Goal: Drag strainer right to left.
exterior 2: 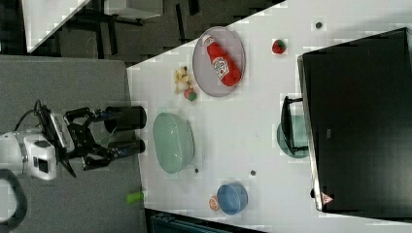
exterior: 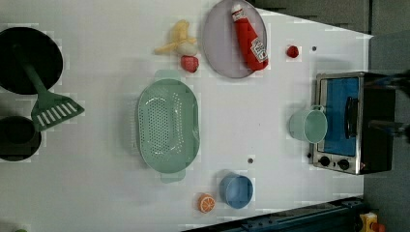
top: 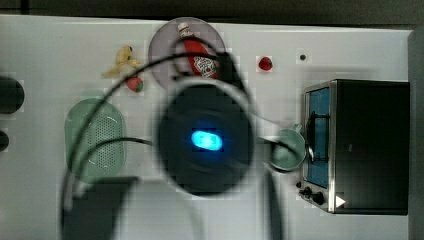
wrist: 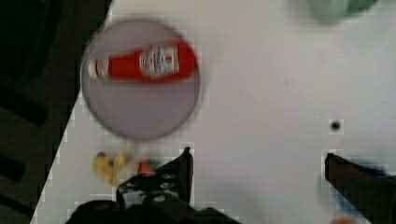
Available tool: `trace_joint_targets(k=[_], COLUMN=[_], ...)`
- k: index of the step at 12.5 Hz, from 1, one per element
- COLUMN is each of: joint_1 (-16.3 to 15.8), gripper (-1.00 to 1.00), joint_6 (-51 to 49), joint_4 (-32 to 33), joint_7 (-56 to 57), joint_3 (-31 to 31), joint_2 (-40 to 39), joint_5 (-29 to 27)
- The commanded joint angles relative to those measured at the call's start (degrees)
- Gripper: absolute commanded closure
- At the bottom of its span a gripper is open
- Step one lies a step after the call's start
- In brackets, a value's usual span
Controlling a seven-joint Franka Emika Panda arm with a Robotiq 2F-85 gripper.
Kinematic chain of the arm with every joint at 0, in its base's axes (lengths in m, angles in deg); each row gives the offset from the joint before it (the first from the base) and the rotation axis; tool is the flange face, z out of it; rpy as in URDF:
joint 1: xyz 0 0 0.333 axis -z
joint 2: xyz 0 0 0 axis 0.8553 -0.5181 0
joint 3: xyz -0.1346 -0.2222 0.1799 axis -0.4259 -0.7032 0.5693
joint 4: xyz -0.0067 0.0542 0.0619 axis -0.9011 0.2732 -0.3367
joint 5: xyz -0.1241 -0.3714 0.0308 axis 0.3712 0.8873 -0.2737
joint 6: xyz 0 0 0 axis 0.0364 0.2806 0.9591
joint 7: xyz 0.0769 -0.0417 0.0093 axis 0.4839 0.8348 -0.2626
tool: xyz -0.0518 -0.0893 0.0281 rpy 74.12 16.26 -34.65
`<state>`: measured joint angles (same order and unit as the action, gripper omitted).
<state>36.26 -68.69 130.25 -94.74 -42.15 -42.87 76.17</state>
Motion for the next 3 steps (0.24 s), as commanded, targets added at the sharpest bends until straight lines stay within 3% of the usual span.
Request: trace_joint_targets(k=[1,3], joint_1=[2.4,2.4], gripper=[-1.00,-1.00], joint_6=[-4.3,-5.1], joint_4=[0.8,0.8], joint_7=[15.1,20.9], joint_3=[-4.8,-6.4], joint_2=[-0.3,0.8], joint_5=[0.2,2.4])
